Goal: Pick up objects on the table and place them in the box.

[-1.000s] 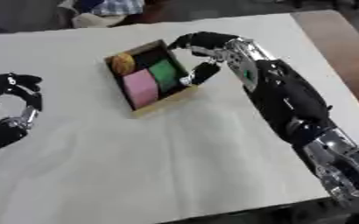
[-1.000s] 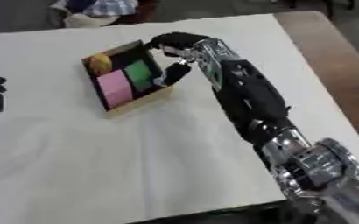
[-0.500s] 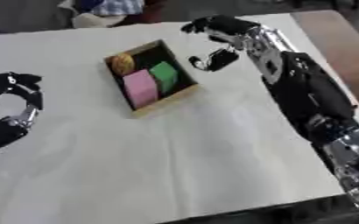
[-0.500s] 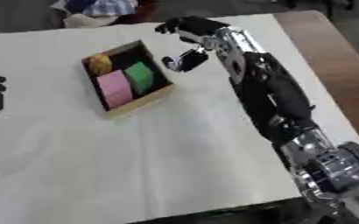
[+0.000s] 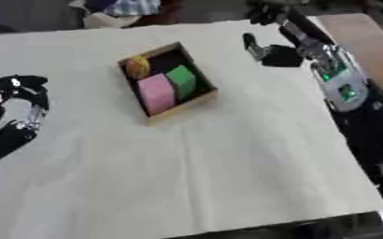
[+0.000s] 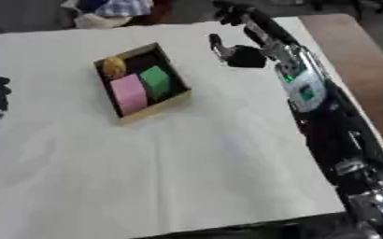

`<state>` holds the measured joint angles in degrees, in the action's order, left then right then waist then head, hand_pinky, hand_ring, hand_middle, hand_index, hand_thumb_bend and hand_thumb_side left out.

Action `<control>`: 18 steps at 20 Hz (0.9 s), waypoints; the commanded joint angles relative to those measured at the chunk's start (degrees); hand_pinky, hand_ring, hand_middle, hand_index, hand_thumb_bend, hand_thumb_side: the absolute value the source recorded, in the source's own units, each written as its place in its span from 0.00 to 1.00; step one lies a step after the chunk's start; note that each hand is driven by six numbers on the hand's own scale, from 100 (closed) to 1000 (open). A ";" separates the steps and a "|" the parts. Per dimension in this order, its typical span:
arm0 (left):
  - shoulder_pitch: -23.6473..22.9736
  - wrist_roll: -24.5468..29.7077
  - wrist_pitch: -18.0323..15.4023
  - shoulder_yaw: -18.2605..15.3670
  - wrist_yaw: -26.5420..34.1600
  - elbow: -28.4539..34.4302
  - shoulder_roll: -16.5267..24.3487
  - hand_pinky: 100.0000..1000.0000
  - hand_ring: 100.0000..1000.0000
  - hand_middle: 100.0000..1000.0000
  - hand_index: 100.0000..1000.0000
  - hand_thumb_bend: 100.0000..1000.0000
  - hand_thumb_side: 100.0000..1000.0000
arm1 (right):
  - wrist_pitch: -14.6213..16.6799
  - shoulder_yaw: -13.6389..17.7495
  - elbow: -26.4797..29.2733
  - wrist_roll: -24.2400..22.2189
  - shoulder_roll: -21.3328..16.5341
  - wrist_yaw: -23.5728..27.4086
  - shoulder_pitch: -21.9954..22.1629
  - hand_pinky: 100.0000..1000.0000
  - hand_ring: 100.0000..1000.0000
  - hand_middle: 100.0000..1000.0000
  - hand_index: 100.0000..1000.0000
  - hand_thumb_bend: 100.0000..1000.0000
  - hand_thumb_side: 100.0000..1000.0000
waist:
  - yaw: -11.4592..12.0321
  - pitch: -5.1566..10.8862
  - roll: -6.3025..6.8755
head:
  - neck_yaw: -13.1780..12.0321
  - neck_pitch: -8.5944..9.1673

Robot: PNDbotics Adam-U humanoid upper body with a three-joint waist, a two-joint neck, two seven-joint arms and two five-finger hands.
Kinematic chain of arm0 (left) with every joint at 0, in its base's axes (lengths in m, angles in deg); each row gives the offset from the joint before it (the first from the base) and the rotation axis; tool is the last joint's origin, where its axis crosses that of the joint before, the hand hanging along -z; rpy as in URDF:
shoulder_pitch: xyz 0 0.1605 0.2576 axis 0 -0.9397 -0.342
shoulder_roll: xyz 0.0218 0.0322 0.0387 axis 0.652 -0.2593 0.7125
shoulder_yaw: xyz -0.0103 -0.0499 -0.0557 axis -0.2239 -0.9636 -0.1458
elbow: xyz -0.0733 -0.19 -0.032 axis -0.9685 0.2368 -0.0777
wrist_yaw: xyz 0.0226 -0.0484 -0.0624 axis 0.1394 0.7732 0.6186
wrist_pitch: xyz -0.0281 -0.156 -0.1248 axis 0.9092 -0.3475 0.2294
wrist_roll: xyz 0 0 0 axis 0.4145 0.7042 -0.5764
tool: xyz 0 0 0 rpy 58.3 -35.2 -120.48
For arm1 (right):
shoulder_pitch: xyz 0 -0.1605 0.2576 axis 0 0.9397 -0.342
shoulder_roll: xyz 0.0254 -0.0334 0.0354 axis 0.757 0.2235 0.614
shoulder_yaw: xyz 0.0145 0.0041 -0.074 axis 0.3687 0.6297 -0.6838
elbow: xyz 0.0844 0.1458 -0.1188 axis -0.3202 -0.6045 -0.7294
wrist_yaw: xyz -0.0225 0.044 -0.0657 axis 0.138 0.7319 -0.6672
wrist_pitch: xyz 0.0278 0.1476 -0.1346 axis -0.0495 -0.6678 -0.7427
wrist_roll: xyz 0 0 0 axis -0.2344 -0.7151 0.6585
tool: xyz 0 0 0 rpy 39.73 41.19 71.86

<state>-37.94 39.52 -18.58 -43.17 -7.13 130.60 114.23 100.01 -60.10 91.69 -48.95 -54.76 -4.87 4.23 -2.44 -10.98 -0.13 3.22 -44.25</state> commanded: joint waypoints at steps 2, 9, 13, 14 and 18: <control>-0.30 -3.95 0.09 -1.02 1.94 0.68 -2.44 0.71 0.54 0.58 0.77 0.00 0.71 | -3.01 2.09 8.91 3.52 3.07 6.40 4.90 0.78 0.74 0.74 0.95 0.00 0.54 | 0.25 0.30 -0.56 | -1.23 0.13; -1.71 -8.06 -0.53 -1.15 3.60 0.68 -7.16 0.70 0.53 0.57 0.77 0.00 0.73 | -5.04 3.23 14.70 6.54 6.55 12.95 13.50 0.78 0.74 0.73 0.94 0.00 0.59 | 0.74 -0.50 -0.56 | -3.23 0.13; -2.30 -8.70 -0.88 -1.21 3.57 0.35 -9.32 0.70 0.53 0.56 0.76 0.00 0.74 | -5.46 3.85 15.79 7.44 7.48 14.90 16.39 0.77 0.73 0.73 0.94 0.00 0.60 | 0.62 -0.81 -0.51 | -3.69 0.13; -2.42 -8.77 -1.03 -1.21 3.57 0.24 -9.84 0.70 0.52 0.56 0.76 0.00 0.75 | -5.54 3.96 15.93 7.73 7.60 15.26 16.97 0.77 0.73 0.72 0.94 0.00 0.61 | 0.60 -0.88 -0.50 | -3.80 0.13; -2.73 -8.92 -1.49 -1.26 3.55 -0.17 -10.91 0.70 0.52 0.56 0.76 0.00 0.75 | -5.72 3.96 16.16 8.45 7.85 16.52 18.37 0.77 0.73 0.72 0.93 0.00 0.61 | 0.50 -1.06 -0.46 | -4.04 0.13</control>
